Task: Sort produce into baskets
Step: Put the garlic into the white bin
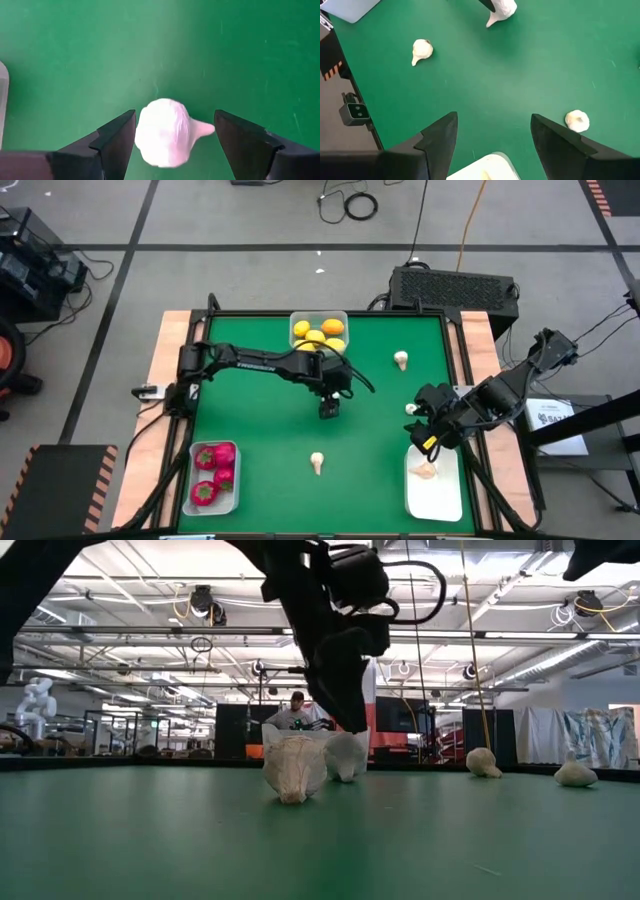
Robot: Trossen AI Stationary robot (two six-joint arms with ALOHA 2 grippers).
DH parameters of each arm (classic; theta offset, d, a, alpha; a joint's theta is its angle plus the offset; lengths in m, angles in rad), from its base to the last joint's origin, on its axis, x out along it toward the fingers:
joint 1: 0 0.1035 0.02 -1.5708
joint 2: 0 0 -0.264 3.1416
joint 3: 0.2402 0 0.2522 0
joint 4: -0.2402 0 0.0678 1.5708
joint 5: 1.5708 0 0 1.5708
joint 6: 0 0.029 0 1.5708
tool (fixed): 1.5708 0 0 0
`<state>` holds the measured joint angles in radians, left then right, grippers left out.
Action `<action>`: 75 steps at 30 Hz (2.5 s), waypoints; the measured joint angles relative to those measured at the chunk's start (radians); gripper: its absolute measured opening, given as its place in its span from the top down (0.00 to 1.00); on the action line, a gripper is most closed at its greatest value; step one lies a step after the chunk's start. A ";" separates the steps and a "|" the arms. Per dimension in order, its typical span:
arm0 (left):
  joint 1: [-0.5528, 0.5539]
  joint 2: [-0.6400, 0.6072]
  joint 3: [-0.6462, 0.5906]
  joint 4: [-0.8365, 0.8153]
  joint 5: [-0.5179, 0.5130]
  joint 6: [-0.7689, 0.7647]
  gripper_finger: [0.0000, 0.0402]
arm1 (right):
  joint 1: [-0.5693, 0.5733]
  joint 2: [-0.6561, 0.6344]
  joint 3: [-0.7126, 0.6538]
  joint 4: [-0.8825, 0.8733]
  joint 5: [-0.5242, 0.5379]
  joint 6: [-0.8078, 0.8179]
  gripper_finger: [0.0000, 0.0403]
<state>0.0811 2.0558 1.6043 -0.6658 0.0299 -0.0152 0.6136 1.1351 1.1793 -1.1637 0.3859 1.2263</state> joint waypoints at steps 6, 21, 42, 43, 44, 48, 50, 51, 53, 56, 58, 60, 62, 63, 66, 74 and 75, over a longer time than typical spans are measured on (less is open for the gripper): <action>0.000 0.031 -0.006 0.007 0.003 0.005 0.31 | 0.000 0.000 0.000 0.000 0.000 0.006 0.40; -0.003 0.052 -0.010 -0.002 0.002 -0.002 0.47 | 0.000 0.000 0.000 0.000 0.000 0.018 0.40; -0.174 0.035 0.062 0.558 0.191 -0.156 0.61 | 0.000 0.000 0.000 -0.012 -0.056 0.049 0.40; -0.191 0.042 0.062 0.615 0.159 -0.154 0.61 | 0.000 0.000 0.000 -0.016 -0.067 0.061 0.40; -0.205 0.047 0.063 0.667 0.136 -0.153 0.61 | 0.001 -0.002 0.000 -0.021 -0.079 0.074 0.40; -0.236 0.085 0.062 0.815 0.108 -0.145 0.61 | 0.003 -0.002 0.000 -0.036 -0.127 0.102 0.40; -0.240 0.110 0.064 0.852 0.107 -0.161 0.61 | 0.006 -0.002 0.000 -0.039 -0.156 0.114 0.40; -0.240 0.126 0.072 0.885 0.108 -0.162 0.61 | 0.008 -0.003 0.000 -0.041 -0.166 0.118 0.40; -0.244 0.155 0.089 0.905 0.125 -0.168 0.61 | 0.015 -0.004 0.000 -0.042 -0.186 0.120 0.40; -0.261 0.220 0.155 0.954 0.136 -0.186 0.61 | 0.023 -0.010 0.000 -0.041 -0.214 0.122 0.40; -0.276 0.269 0.215 0.957 0.139 -0.187 0.61 | 0.026 -0.012 0.000 -0.039 -0.227 0.128 0.40; -0.288 0.317 0.279 0.967 0.145 -0.189 0.61 | 0.034 -0.011 0.000 -0.038 -0.236 0.129 0.40; -0.301 0.382 0.364 0.976 0.150 -0.186 0.61 | 0.045 -0.011 0.000 -0.038 -0.236 0.137 0.40; -0.303 0.406 0.404 0.970 0.150 -0.186 0.61 | 0.052 -0.011 0.000 -0.037 -0.236 0.141 0.40; -0.311 0.478 0.509 0.965 0.158 -0.189 0.61 | 0.073 -0.012 0.000 -0.036 -0.236 0.156 0.40; -0.317 0.571 0.643 0.970 0.133 -0.162 0.61 | 0.136 -0.015 0.000 -0.037 -0.235 0.202 0.40; -0.318 0.579 0.645 0.968 0.132 -0.159 0.61 | 0.137 -0.015 0.000 -0.037 -0.236 0.202 0.40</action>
<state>-0.2369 2.6344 2.2490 0.3019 0.1624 -0.1745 0.7509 1.1200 1.1790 -1.2009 0.1501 1.4286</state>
